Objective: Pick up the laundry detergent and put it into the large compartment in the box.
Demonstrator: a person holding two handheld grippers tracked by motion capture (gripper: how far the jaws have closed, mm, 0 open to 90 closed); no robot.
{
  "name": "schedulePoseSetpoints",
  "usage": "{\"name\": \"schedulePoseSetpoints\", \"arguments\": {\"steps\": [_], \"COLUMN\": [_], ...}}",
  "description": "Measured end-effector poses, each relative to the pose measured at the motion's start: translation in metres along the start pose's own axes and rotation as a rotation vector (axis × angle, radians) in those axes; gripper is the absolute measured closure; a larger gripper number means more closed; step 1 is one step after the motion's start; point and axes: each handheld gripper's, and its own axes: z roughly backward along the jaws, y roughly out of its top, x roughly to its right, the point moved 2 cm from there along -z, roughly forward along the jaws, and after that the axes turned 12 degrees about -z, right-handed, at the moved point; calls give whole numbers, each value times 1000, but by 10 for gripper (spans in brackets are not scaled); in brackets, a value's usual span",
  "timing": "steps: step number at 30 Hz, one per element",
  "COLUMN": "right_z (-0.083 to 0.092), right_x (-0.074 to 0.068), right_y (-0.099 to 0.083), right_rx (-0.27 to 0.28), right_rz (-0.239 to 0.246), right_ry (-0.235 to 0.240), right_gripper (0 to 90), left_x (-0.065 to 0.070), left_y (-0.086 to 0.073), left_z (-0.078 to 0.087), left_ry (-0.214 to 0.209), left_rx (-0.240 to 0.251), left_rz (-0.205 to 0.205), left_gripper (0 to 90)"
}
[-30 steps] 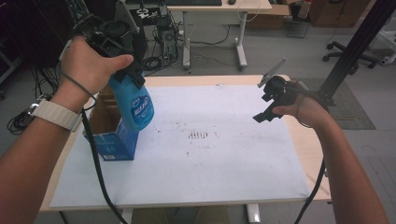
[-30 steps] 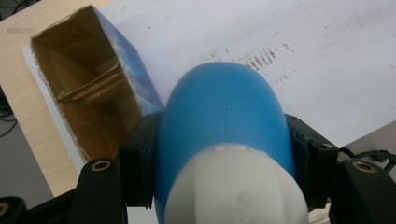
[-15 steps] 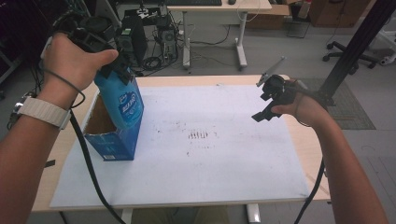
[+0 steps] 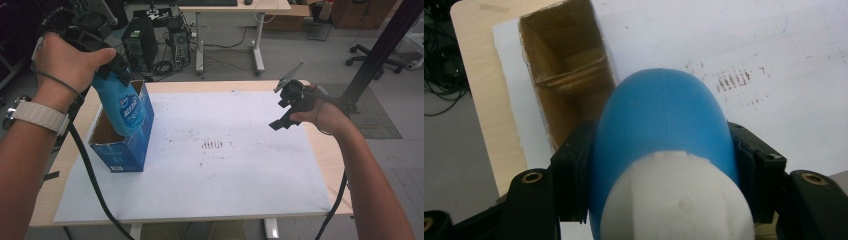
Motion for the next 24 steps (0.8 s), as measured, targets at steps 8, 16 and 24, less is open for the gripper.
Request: {"name": "schedulePoseSetpoints", "arguments": {"steps": [8,16,24], "right_z": [0,-1,-2], "right_x": [1,2,2], "right_y": [0,0,0], "right_rx": [0,-5,-8], "right_rz": [-2,-4,-4], "right_ry": [-2,-4,-5], "right_gripper": [82,82,82], "left_x": [-9,-22,-33], "left_y": [-2,-6,-9], "left_z": [-1,-3,-6], "left_ry": [20,30,55], "left_rx": [-8,-9,-1], "left_rz": [23,68,120], "left_gripper": [373,374,373]}}
